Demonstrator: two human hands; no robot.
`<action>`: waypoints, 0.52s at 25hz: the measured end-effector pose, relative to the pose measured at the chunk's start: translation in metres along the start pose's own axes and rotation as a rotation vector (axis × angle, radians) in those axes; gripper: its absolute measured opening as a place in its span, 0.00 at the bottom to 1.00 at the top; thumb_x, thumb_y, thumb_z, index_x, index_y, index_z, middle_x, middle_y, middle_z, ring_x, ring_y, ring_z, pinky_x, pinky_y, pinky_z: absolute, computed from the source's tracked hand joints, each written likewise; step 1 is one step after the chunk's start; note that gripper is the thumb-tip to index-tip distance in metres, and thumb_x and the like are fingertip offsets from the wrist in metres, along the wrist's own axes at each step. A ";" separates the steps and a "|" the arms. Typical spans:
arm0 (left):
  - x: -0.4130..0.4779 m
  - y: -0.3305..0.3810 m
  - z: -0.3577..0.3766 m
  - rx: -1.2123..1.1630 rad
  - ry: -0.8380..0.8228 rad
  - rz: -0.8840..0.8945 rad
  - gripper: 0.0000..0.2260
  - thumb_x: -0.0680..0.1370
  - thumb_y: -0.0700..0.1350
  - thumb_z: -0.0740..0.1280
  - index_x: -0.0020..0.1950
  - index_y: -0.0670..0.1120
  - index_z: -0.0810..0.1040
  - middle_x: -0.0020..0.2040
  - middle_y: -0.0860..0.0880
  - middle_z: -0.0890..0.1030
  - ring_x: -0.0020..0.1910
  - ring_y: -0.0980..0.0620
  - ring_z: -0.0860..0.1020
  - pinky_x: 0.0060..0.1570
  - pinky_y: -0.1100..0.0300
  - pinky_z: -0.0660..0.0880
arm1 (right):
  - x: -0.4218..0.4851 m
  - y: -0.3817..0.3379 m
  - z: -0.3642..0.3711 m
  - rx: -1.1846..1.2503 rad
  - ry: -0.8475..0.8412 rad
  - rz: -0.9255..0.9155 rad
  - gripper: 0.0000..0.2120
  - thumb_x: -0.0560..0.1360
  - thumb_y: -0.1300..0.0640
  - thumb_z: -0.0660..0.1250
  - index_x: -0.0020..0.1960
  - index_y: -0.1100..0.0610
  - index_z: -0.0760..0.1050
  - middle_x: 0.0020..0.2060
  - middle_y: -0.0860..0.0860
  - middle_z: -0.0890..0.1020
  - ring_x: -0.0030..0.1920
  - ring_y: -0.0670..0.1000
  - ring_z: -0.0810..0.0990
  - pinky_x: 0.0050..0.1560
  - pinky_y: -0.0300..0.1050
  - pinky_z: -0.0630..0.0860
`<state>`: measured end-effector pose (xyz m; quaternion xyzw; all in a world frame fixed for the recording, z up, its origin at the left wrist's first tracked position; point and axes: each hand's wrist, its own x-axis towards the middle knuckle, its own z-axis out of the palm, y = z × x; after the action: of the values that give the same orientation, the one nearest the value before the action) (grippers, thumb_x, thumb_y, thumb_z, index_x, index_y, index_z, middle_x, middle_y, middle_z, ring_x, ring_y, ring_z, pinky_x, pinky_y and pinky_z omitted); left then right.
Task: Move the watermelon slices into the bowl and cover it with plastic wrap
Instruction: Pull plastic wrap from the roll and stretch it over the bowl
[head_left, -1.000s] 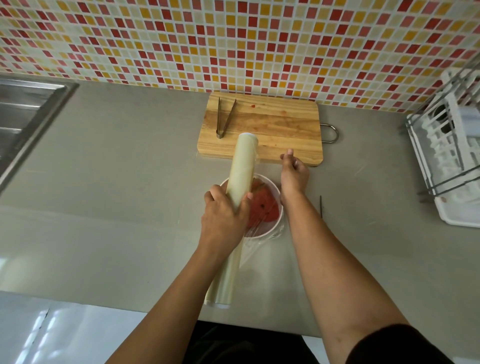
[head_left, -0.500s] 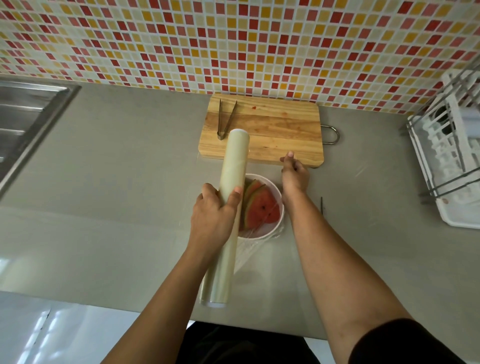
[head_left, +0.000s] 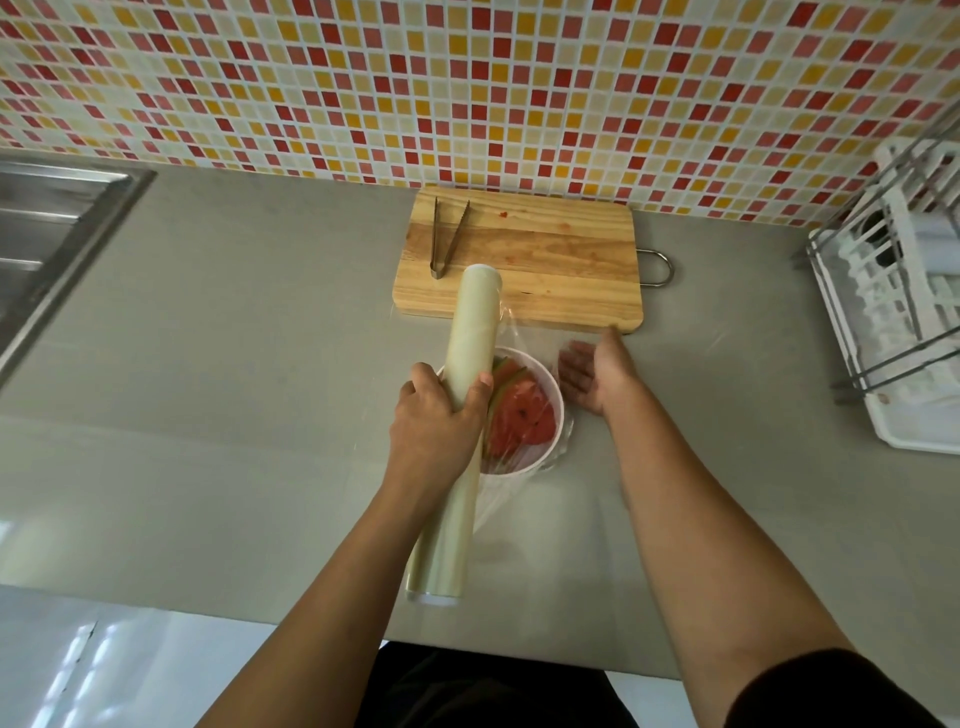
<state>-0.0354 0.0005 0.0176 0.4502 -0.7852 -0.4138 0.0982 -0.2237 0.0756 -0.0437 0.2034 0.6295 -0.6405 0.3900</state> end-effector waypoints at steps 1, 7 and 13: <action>0.000 0.000 0.001 0.012 0.001 0.006 0.20 0.76 0.59 0.62 0.49 0.42 0.65 0.51 0.40 0.75 0.50 0.40 0.74 0.47 0.50 0.72 | -0.005 0.005 -0.003 -0.160 -0.025 -0.006 0.32 0.76 0.35 0.43 0.52 0.59 0.74 0.40 0.54 0.81 0.40 0.53 0.79 0.38 0.44 0.75; 0.004 -0.003 0.002 0.013 0.005 -0.004 0.20 0.76 0.60 0.61 0.48 0.42 0.65 0.50 0.41 0.75 0.47 0.42 0.74 0.45 0.52 0.69 | -0.027 0.072 -0.015 -0.524 0.048 -0.241 0.27 0.77 0.41 0.47 0.56 0.57 0.75 0.56 0.58 0.80 0.57 0.58 0.77 0.61 0.57 0.72; 0.018 -0.004 -0.011 0.046 0.047 -0.016 0.23 0.75 0.63 0.61 0.49 0.43 0.67 0.45 0.45 0.76 0.45 0.43 0.74 0.43 0.53 0.69 | -0.028 0.083 -0.012 -0.351 0.107 -0.430 0.14 0.79 0.48 0.49 0.45 0.52 0.71 0.45 0.51 0.78 0.52 0.54 0.77 0.57 0.52 0.73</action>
<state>-0.0374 -0.0205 0.0182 0.4683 -0.7883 -0.3855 0.1028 -0.1468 0.1023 -0.0783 0.0281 0.7792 -0.5782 0.2404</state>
